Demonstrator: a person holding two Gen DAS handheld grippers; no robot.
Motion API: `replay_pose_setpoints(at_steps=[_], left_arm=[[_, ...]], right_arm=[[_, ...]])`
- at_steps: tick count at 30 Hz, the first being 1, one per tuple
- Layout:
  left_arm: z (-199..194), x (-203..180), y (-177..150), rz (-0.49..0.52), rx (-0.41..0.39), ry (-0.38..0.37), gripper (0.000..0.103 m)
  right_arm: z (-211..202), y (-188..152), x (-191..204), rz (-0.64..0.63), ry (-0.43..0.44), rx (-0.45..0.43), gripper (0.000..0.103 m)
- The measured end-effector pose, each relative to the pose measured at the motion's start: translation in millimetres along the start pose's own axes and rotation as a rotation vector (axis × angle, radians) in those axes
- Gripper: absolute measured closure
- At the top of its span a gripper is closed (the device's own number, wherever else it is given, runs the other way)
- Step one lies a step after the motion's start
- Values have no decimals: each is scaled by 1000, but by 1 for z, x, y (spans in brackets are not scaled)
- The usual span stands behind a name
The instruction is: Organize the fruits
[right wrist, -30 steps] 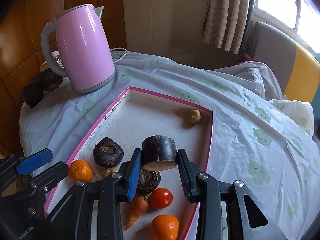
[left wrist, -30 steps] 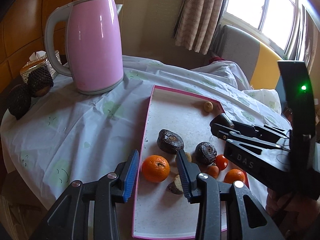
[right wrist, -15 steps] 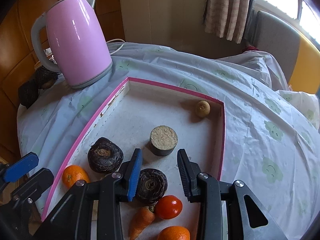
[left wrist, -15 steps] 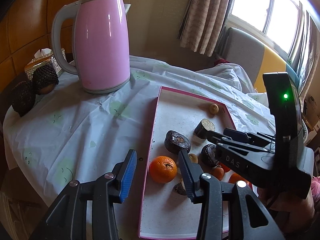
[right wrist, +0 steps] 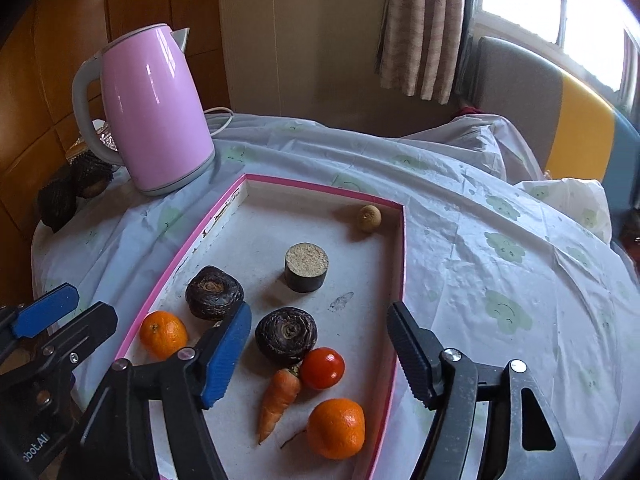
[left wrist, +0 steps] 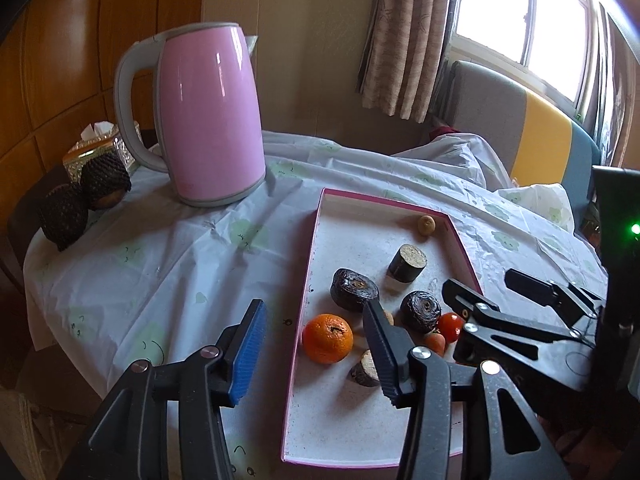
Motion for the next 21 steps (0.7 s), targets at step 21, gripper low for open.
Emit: replay_pose_setpoints(at_steps=[21], left_arm=[[-31, -16, -2, 42, -58, 102, 50]], right_arm=[[-46, -37, -24, 66, -54, -92, 16]])
Point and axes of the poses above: each gripper's, at about its wrist camera, not at the fingertips, and z roughly the way its jaws point, x to its left, y to its top, the point moved 4 cm from there along z, roughly the way its jaws point, and after that the axes turned 8 degrees about z, right-handed, at the moved point
